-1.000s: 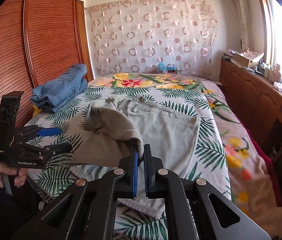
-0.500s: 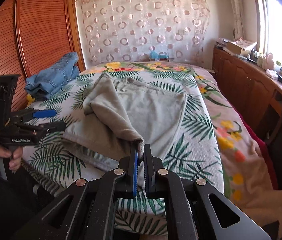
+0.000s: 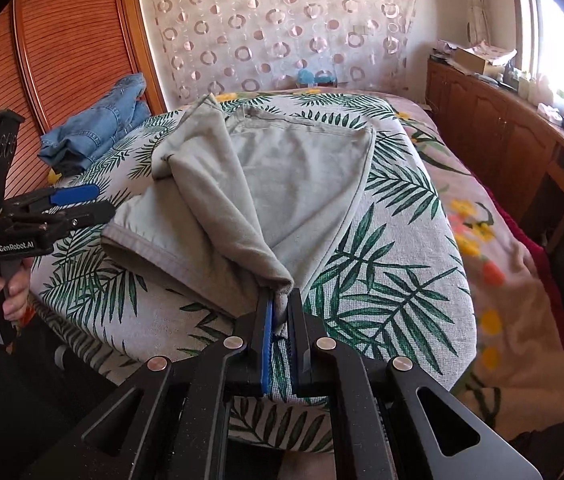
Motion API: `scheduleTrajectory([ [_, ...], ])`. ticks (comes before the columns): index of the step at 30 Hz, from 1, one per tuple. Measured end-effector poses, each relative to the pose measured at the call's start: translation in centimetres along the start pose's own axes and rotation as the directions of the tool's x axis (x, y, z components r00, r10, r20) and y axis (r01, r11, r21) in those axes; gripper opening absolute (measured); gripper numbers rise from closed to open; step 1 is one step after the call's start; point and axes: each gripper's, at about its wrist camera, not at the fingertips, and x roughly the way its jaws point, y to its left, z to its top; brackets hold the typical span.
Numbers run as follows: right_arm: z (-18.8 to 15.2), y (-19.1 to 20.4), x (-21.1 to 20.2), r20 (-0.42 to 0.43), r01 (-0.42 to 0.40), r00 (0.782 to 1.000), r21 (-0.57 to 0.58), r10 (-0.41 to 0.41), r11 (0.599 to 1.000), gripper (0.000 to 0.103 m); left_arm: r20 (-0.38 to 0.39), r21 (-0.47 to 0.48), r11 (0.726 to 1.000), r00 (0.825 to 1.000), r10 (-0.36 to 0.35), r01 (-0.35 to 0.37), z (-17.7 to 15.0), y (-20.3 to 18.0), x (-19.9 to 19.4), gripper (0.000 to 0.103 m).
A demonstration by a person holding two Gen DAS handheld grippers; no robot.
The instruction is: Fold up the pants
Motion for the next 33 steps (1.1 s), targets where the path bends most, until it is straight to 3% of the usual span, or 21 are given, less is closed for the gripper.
scheduleTrajectory([
  [4, 0.0, -0.6, -0.7, 0.022, 0.008, 1.000, 0.012, -0.009, 1.000, 0.018, -0.020, 0.007, 1.000, 1.000, 0.010, -0.010, -0.2, -0.2, 0.5, 0.080],
  [10, 0.0, -0.8, -1.5, 0.067, 0.014, 0.998, 0.018, -0.015, 1.000, 0.026, -0.058, 0.011, 0.999, 0.997, 0.042, -0.042, -0.7, 0.2, 1.1, 0.080],
  [15, 1.0, -0.1, -1.6, 0.101, 0.018, 0.995, -0.011, -0.017, 1.000, 0.028, -0.023, -0.013, 0.999, 0.999, 0.035, -0.035, -0.6, 0.9, 0.2, 0.080],
  [19, 2.3, 1.0, -0.9, 0.123, -0.007, 0.992, -0.050, 0.013, 0.999, 0.035, 0.013, -0.036, 0.998, 0.999, 0.049, -0.049, -0.2, 1.9, -1.0, 0.080],
  [33, 6.9, 6.4, 6.6, 0.048, -0.172, 0.982, -0.177, 0.183, 0.969, 0.035, 0.097, -0.111, 0.988, 0.988, 0.121, -0.110, 0.8, 6.1, -4.5, 0.080],
])
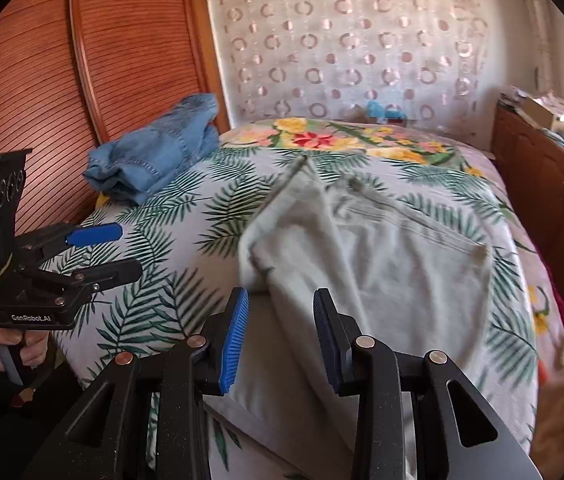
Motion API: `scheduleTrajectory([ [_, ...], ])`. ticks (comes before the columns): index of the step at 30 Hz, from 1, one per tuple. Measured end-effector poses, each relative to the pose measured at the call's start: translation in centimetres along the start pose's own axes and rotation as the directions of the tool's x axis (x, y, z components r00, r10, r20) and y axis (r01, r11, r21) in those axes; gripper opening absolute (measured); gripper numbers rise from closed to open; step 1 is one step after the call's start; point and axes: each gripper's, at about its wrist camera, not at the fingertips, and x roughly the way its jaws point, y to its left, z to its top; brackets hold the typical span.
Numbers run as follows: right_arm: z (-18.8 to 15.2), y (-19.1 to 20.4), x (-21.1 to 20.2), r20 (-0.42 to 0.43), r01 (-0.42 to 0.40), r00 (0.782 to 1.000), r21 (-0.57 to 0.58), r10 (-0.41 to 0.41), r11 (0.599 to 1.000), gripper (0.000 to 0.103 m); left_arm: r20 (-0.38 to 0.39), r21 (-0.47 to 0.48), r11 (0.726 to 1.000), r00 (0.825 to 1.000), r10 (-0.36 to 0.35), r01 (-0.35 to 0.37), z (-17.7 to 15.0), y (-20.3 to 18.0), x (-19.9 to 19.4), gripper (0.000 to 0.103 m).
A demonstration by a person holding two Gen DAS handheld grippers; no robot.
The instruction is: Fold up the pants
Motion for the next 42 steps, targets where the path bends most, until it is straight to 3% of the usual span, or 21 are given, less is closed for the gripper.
scheduleTrajectory([
  [6, 1.5, 1.0, 4.2, -0.059, -0.033, 0.998, -0.058, 0.029, 0.998, 0.030, 0.011, -0.016, 1.000, 1.000, 0.010, -0.010, -0.1, 1.0, -0.5, 0.080],
  [10, 1.9, 1.2, 6.8, -0.120, 0.013, 0.993, -0.092, -0.024, 0.996, 0.023, 0.007, -0.022, 1.000, 1.000, 0.006, -0.006, -0.3, 1.1, -0.3, 0.080],
  [16, 2.6, 1.2, 9.6, -0.159, 0.017, 0.987, -0.112, -0.034, 0.994, 0.018, -0.008, -0.027, 1.000, 1.000, 0.000, 0.000, -0.5, 1.2, 0.3, 0.080],
  [19, 3.0, 1.7, 9.7, -0.161, 0.009, 0.986, -0.136, -0.031, 0.991, 0.005, -0.010, -0.025, 1.000, 1.000, -0.002, 0.002, -0.6, 1.0, 0.3, 0.080],
  [23, 3.7, 1.7, 7.8, -0.105, 0.017, 0.994, -0.147, -0.032, 0.989, 0.003, -0.011, -0.020, 1.000, 1.000, -0.004, 0.004, -0.7, 0.9, 0.2, 0.080],
  [31, 6.3, -2.5, 3.9, -0.005, 0.149, 0.989, -0.114, -0.151, 0.982, 0.003, -0.017, -0.012, 1.000, 1.000, -0.016, 0.016, -0.8, 0.4, 0.3, 0.080],
  [36, 7.3, -6.5, 4.3, -0.027, 0.274, 0.960, -0.113, -0.279, 0.955, 0.003, -0.020, -0.005, 1.000, 1.000, -0.023, 0.023, -0.9, 0.1, 0.3, 0.080],
  [42, 7.5, -10.5, 6.1, -0.068, 0.362, 0.929, -0.042, -0.364, 0.931, 0.003, -0.022, -0.001, 1.000, 0.999, -0.025, 0.025, -0.9, -0.2, 0.3, 0.080],
])
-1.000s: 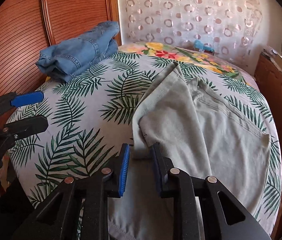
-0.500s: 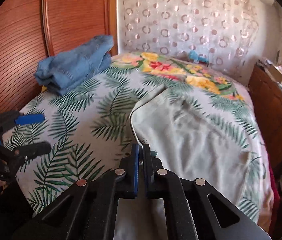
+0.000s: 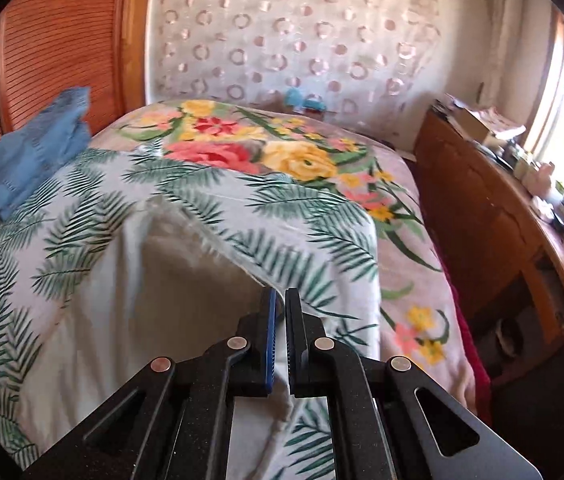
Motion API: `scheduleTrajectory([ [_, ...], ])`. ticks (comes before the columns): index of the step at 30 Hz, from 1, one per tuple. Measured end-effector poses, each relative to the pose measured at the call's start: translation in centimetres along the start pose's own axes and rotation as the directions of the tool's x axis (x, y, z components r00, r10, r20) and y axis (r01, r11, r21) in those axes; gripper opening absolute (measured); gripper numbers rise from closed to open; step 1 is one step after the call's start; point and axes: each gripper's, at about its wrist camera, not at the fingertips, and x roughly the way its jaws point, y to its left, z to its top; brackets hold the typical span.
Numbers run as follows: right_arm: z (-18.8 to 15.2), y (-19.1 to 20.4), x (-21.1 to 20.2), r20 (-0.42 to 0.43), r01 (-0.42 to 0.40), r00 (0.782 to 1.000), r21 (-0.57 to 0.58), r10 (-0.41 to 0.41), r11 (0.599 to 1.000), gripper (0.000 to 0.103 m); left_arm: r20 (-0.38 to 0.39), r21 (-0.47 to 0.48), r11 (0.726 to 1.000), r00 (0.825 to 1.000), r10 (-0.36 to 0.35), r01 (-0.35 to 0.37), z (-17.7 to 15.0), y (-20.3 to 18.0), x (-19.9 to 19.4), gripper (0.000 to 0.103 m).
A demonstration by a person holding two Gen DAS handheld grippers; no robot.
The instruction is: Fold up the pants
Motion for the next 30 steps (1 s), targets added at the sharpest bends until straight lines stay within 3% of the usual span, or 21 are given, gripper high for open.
scheduleTrajectory([
  [5, -0.6, -1.1, 0.9, -0.002, 0.002, 1.000, 0.080, -0.001, 0.997, 0.006, -0.009, -0.001, 1.000, 1.000, -0.004, 0.004, -0.1, -0.2, 0.3, 0.080],
  [9, -1.3, -1.9, 2.0, -0.012, -0.027, 1.000, 0.102, 0.028, 0.994, 0.022, -0.018, 0.012, 1.000, 1.000, -0.009, 0.010, -0.2, -0.7, 0.8, 0.080],
  [11, -1.6, -2.5, 2.4, -0.023, -0.043, 0.999, 0.115, 0.046, 0.992, 0.023, -0.022, 0.017, 1.000, 1.000, -0.011, 0.011, -0.2, -0.9, 1.0, 0.080],
  [26, -1.8, -4.9, 6.1, -0.116, -0.056, 0.991, 0.138, 0.072, 0.989, 0.023, -0.035, 0.020, 1.000, 0.999, -0.014, 0.015, -0.6, -1.3, 1.5, 0.080],
  [27, -1.8, -4.9, 6.1, -0.114, -0.060, 0.991, 0.140, 0.077, 0.988, 0.021, -0.034, 0.019, 1.000, 0.999, -0.014, 0.014, -0.6, -1.3, 1.5, 0.080],
  [28, -1.8, -5.0, 6.0, -0.112, -0.067, 0.990, 0.138, 0.082, 0.988, 0.010, -0.035, 0.018, 1.000, 0.999, -0.014, 0.015, -0.6, -1.3, 1.5, 0.080],
  [30, -1.9, -5.1, 5.7, -0.104, -0.056, 0.992, 0.129, 0.070, 0.990, 0.006, -0.037, 0.017, 1.000, 0.999, -0.016, 0.017, -0.6, -1.3, 1.5, 0.080],
])
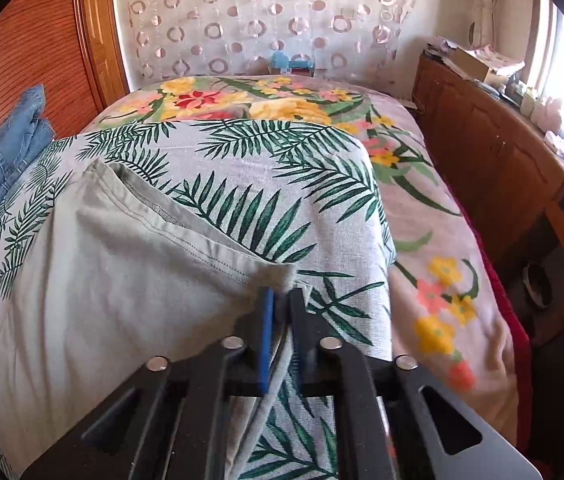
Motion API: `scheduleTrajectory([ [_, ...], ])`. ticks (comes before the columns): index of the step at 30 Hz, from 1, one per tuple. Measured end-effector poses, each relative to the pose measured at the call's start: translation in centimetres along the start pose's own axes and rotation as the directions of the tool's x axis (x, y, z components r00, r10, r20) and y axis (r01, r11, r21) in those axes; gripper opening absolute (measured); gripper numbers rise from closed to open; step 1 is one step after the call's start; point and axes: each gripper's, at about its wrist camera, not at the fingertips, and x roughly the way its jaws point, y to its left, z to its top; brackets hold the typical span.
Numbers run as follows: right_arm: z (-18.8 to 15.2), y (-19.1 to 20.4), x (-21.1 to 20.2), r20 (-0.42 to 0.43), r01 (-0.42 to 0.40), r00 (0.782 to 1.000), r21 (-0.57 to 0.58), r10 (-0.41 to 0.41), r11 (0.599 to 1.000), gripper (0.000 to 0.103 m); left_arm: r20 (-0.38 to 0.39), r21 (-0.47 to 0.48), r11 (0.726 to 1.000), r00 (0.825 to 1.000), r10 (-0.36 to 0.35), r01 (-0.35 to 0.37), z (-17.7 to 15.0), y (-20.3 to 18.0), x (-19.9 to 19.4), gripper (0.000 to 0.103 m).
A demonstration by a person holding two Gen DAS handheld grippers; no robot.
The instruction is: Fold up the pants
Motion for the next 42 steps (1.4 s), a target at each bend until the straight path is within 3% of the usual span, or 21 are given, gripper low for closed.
scheduleTrajectory([
  [4, -0.3, -0.5, -1.0, 0.044, 0.032, 0.998, 0.043, -0.033, 0.999, 0.004, -0.003, -0.002, 1.000, 1.000, -0.002, 0.002, -0.1, 0.1, 0.2, 0.080],
  [14, -1.2, 0.4, -2.1, 0.026, 0.029, 0.999, 0.022, -0.030, 0.999, 0.004, 0.011, -0.006, 1.000, 1.000, 0.004, -0.004, -0.1, 0.0, -0.1, 0.080],
  [23, -5.6, 1.5, -7.6, 0.080, 0.004, 0.997, 0.004, -0.005, 1.000, 0.009, 0.015, 0.006, 1.000, 1.000, 0.004, -0.005, 0.0, -0.3, -0.3, 0.080],
  [26, -7.9, 2.3, -10.1, 0.112, -0.020, 0.994, 0.015, 0.018, 1.000, 0.016, 0.014, 0.010, 1.000, 1.000, 0.003, -0.003, 0.0, -0.5, -0.3, 0.080],
  [29, -10.1, 2.9, -12.0, 0.138, -0.016, 0.990, 0.023, 0.012, 1.000, 0.029, 0.012, 0.015, 1.000, 1.000, -0.001, 0.001, 0.0, -0.7, -0.3, 0.080],
  [31, -11.2, 3.3, -12.9, 0.144, -0.005, 0.990, 0.026, 0.001, 1.000, 0.043, 0.009, 0.019, 1.000, 1.000, -0.009, 0.009, 0.0, -1.0, -0.3, 0.080],
  [42, -14.0, 3.7, -14.1, 0.131, -0.032, 0.991, 0.085, 0.020, 0.996, 0.044, -0.021, 0.066, 0.997, 0.999, -0.049, 0.050, 0.1, -3.5, 0.7, 0.080],
])
